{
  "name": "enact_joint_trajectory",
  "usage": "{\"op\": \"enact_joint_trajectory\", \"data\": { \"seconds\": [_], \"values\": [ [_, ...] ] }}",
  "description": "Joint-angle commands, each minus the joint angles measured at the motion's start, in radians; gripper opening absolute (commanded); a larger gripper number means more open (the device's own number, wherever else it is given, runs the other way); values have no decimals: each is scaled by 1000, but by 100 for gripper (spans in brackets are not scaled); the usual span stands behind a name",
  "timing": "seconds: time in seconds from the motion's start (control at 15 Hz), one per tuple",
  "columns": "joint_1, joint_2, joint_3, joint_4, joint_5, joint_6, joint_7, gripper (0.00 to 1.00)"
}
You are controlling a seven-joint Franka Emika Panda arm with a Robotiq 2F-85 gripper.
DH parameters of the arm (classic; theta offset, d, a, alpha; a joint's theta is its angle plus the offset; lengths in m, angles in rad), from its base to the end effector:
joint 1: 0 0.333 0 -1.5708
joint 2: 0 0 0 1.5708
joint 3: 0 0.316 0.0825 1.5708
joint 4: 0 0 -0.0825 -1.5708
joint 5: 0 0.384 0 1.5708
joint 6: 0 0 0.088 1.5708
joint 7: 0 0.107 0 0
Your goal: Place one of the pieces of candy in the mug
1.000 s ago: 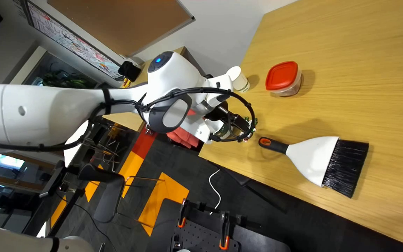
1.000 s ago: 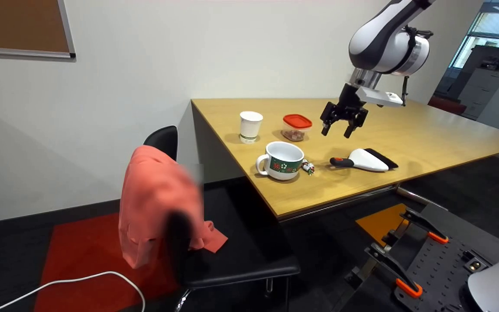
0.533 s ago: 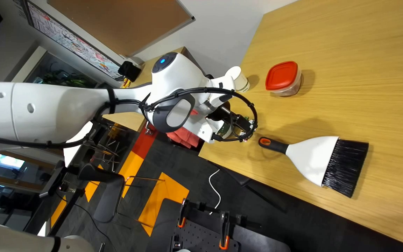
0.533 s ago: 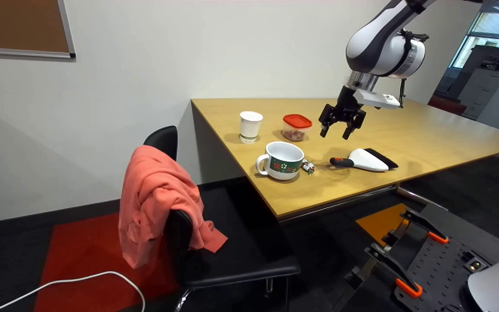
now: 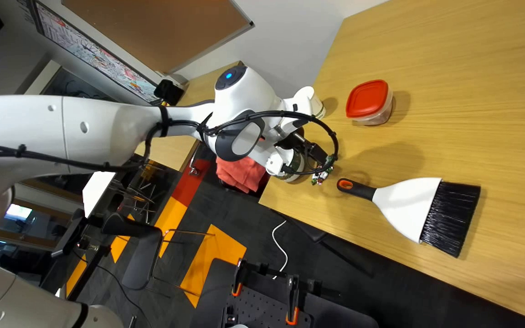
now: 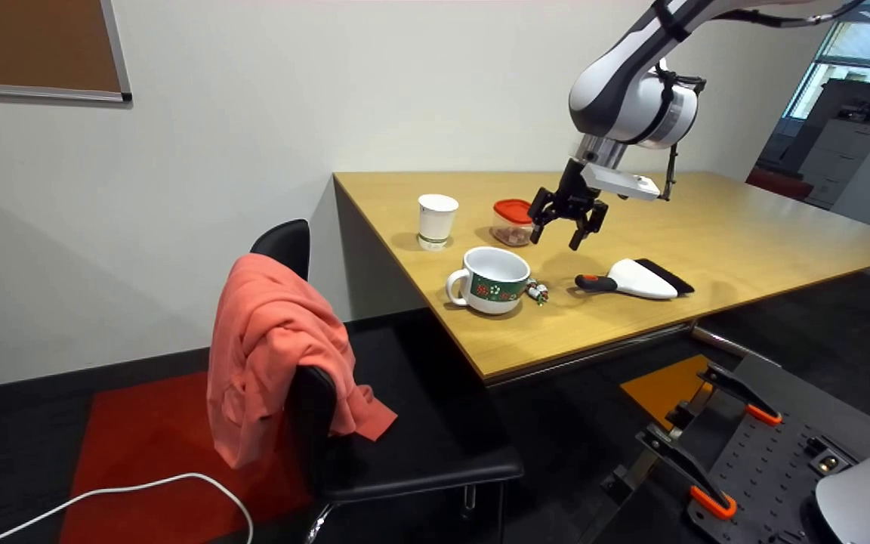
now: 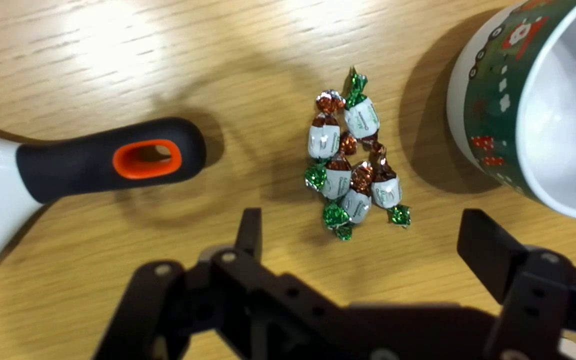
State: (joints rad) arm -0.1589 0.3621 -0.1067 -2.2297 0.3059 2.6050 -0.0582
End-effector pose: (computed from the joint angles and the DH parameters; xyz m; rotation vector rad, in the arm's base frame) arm 0.5278 -0.1510 0.2100 -2.9448 0.6928 -0.0585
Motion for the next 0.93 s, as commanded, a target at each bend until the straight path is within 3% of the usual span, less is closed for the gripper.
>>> {"op": "enact_joint_trajectory", "data": {
  "seconds": [0.0,0.33,0.4,0.47,0.87],
  "values": [
    [3,115,10,96,-22,29,74,100],
    [20,222,-1,177,-59,62,153,100],
    [21,238,0,188,-61,68,162,83],
    [23,250,0,198,-65,72,166,72],
    [30,299,-2,234,-87,72,186,25]
  ]
}}
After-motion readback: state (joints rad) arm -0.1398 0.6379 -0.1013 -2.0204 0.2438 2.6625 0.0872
